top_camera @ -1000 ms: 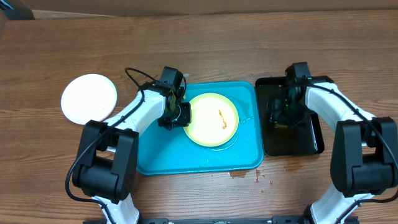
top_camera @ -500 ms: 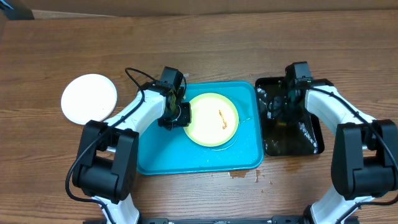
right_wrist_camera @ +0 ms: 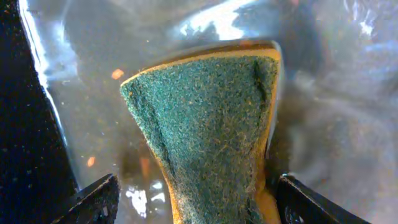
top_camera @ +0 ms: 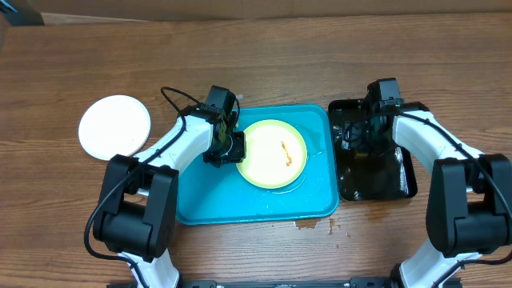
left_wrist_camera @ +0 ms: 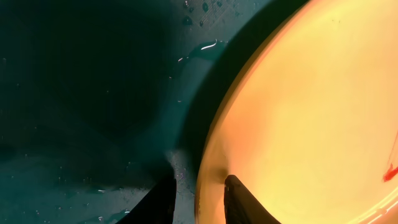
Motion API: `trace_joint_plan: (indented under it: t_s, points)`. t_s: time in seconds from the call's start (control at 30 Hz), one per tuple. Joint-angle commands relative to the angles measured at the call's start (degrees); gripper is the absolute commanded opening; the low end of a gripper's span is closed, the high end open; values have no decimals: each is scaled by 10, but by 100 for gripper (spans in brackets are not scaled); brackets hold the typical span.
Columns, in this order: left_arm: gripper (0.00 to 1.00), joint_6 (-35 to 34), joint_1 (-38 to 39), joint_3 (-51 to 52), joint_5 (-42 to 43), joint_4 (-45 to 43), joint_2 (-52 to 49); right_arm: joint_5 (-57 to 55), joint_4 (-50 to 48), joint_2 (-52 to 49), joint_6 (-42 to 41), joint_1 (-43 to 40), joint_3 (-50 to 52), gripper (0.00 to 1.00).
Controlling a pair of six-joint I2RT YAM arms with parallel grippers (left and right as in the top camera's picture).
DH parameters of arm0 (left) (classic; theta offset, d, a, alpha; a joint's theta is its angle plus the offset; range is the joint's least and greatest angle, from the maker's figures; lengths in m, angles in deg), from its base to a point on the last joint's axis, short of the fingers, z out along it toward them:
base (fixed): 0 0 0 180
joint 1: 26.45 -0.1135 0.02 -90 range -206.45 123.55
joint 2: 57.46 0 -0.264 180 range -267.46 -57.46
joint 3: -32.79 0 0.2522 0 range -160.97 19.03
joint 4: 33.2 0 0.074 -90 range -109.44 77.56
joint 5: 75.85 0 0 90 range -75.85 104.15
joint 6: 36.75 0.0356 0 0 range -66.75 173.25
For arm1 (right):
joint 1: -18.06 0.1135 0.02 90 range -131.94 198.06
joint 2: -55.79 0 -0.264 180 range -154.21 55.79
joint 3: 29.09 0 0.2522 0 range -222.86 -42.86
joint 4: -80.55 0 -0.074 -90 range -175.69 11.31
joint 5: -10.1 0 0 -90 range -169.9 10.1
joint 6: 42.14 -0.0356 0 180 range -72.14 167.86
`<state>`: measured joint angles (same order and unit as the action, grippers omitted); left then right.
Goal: Clean dirty plates on tray and stack at the side
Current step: 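Reach the right gripper into the basin and grasp the sponge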
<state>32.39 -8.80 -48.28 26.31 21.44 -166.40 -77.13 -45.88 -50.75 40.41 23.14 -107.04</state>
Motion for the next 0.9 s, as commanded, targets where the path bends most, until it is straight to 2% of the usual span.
trace_joint_plan:
  t_s: [0.0, 0.23, 0.33, 0.6, 0.87]
  points:
    - [29, 10, 4, 12, -21, 4, 2, -4, 16, -9, 0, -3, -7, 82]
    - [29, 10, 4, 12, -21, 5, 2, -4, 135, -9, 0, -3, -105, 90]
    - [29, 10, 4, 12, -23, 5, 2, -7, 153, -9, 0, -3, -127, 94]
    - [30, 10, 4, 12, -23, 5, 2, -53, 103, -9, 0, -3, -113, 98]
    - [31, 10, 4, 12, -26, 5, 2, -27, -35, -9, -3, -3, -21, 99]
